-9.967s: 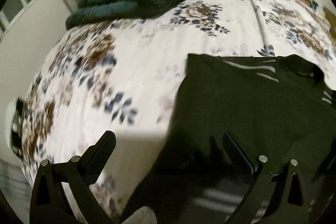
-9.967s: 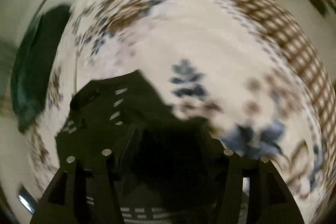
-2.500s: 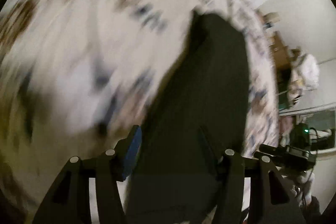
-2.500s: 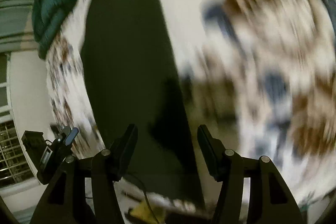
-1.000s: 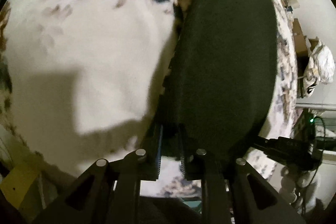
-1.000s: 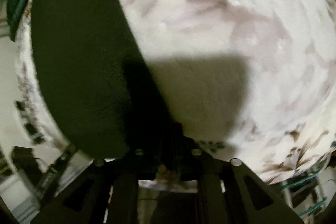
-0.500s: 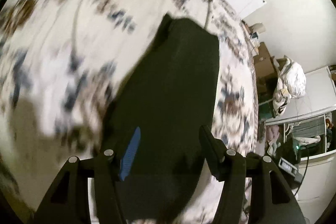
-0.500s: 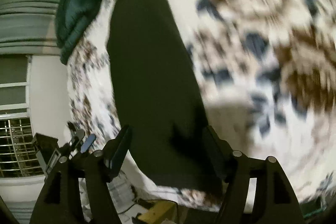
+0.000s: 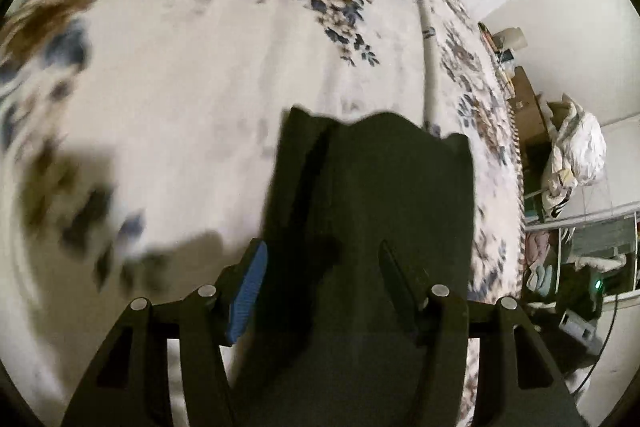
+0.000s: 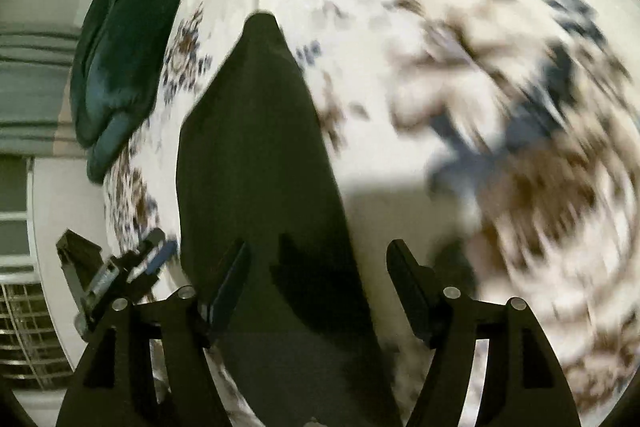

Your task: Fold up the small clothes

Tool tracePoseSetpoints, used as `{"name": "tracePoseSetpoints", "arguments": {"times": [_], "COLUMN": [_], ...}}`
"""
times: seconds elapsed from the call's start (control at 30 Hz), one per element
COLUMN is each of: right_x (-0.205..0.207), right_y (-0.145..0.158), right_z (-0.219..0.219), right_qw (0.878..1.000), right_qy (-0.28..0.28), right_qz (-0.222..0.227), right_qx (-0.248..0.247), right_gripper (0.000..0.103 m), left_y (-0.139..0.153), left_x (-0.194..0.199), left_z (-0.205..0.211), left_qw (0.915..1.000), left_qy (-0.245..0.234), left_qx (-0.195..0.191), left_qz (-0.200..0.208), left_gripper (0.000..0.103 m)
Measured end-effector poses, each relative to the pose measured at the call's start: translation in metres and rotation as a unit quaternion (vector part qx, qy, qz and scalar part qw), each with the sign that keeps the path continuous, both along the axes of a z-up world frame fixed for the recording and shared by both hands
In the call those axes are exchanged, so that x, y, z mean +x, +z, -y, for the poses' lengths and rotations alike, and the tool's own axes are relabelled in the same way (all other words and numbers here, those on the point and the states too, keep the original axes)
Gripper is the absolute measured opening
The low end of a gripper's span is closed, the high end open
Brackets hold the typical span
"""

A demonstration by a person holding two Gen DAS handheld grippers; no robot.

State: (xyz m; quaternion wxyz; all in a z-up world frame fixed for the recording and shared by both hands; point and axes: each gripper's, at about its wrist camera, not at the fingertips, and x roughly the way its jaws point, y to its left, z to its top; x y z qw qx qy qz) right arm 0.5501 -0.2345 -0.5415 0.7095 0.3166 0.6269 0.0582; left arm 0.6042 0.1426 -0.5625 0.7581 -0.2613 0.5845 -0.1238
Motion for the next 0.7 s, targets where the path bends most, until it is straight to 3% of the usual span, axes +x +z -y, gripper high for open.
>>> {"name": "tracePoseSetpoints", "arguments": {"times": [0.1, 0.2, 0.3, 0.43, 0.57, 0.7], "right_x": [0.048, 0.083, 0.107, 0.122, 0.117, 0.064], "right_y": [-0.016, -0.035, -0.054, -0.066, -0.049, -0.017], "right_z": [-0.018, -0.039, -0.058, -0.063, -0.065, -0.061], "right_qw": [1.000, 0.999, 0.990, 0.986, 0.986, 0.989], "right_qy": [0.009, 0.029, 0.053, 0.041, 0.039, 0.056], "right_qz": [0.004, -0.002, -0.022, -0.046, -0.044, -0.037], "right_qx": [-0.018, -0.044, -0.129, -0.158, -0.155, -0.128], "right_gripper": [0.072, 0.072, 0.071, 0.071, 0.072, 0.073], "left_y": [-0.016, -0.031, -0.038, -0.031, 0.005, 0.036], "left_x": [0.025, 0.042, 0.048, 0.042, 0.007, -0.050], "left_z": [0.011, 0.013, 0.007, 0.007, 0.002, -0.006], "left_qw": [0.9992, 0.9954, 0.9932, 0.9913, 0.9890, 0.9922], "left_qy": [-0.023, -0.026, -0.029, -0.039, -0.043, -0.035], "left_qx": [0.033, 0.092, 0.112, 0.125, 0.135, 0.105], "left_qz": [0.001, 0.002, 0.008, 0.014, 0.043, 0.057], "left_gripper": [0.056, 0.058, 0.058, 0.058, 0.056, 0.056]}}
